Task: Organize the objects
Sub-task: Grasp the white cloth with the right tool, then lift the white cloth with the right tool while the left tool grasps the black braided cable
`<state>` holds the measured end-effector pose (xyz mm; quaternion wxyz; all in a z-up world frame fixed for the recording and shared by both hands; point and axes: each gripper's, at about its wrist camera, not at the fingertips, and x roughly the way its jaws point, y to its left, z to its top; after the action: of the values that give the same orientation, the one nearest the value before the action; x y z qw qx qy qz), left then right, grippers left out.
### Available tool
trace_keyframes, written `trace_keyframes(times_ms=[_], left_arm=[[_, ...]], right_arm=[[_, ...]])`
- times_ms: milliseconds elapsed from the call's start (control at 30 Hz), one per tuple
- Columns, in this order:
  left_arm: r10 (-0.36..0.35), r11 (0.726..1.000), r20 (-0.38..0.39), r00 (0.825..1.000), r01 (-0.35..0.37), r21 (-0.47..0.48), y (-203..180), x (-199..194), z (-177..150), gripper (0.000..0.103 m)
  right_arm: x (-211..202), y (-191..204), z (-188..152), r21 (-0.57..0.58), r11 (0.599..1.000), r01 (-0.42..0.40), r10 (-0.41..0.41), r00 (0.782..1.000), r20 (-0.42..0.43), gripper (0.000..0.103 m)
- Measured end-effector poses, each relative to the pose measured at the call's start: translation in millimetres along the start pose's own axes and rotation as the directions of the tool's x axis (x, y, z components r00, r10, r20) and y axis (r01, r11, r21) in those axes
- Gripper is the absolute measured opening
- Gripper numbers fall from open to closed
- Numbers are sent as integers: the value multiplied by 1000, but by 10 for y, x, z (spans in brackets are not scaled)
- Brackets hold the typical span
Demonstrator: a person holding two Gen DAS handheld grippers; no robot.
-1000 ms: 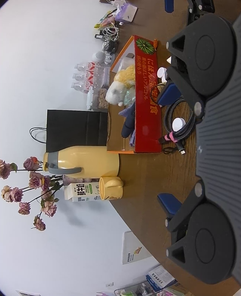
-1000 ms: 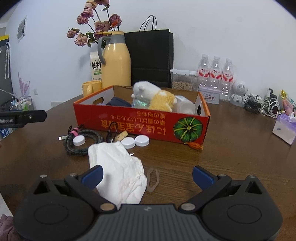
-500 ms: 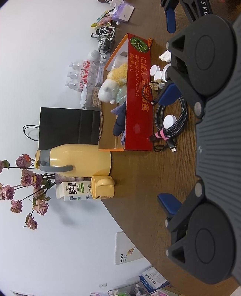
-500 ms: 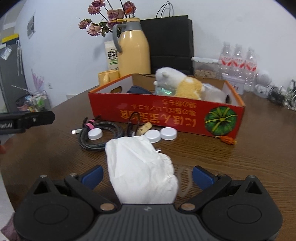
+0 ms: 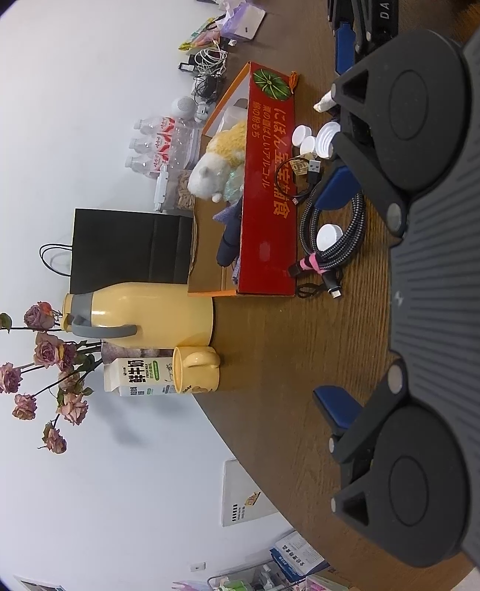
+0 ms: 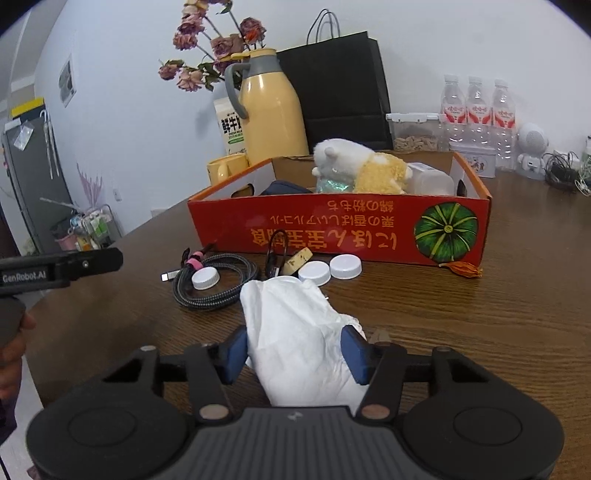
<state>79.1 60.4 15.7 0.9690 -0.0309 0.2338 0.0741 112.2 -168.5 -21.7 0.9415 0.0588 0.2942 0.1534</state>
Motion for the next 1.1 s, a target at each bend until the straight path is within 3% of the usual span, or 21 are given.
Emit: trace_keyframes(times_ms=[33, 367, 400, 567, 600, 1100], left_arm=[[1, 1000, -1, 1000, -1, 1, 1, 0, 1, 103], [6, 1000, -1, 1000, -6, 4, 0, -11, -7, 103], [5, 1000, -1, 1000, -5, 4, 0, -10, -7, 103], [6, 1000, -4, 1000, -6, 7, -8, 0, -7, 103], [7, 1000, -6, 1000, -7, 9, -13, 5, -8, 103], [-9, 999, -56, 998, 11, 49, -206, 282, 6, 103]], right_arm=[[-12, -7, 0, 5, 1000, 0, 0, 1000, 3, 43], [-185, 1, 47, 12, 1000, -2, 1, 998, 68, 26], [-205, 1, 54, 11, 1000, -1, 0, 997, 76, 19], [-315, -35, 99, 17, 1000, 9, -11, 992, 125, 13], [-331, -54, 113, 21, 1000, 13, -15, 991, 135, 7], [-344, -324, 283, 74, 995, 68, -82, 973, 214, 5]])
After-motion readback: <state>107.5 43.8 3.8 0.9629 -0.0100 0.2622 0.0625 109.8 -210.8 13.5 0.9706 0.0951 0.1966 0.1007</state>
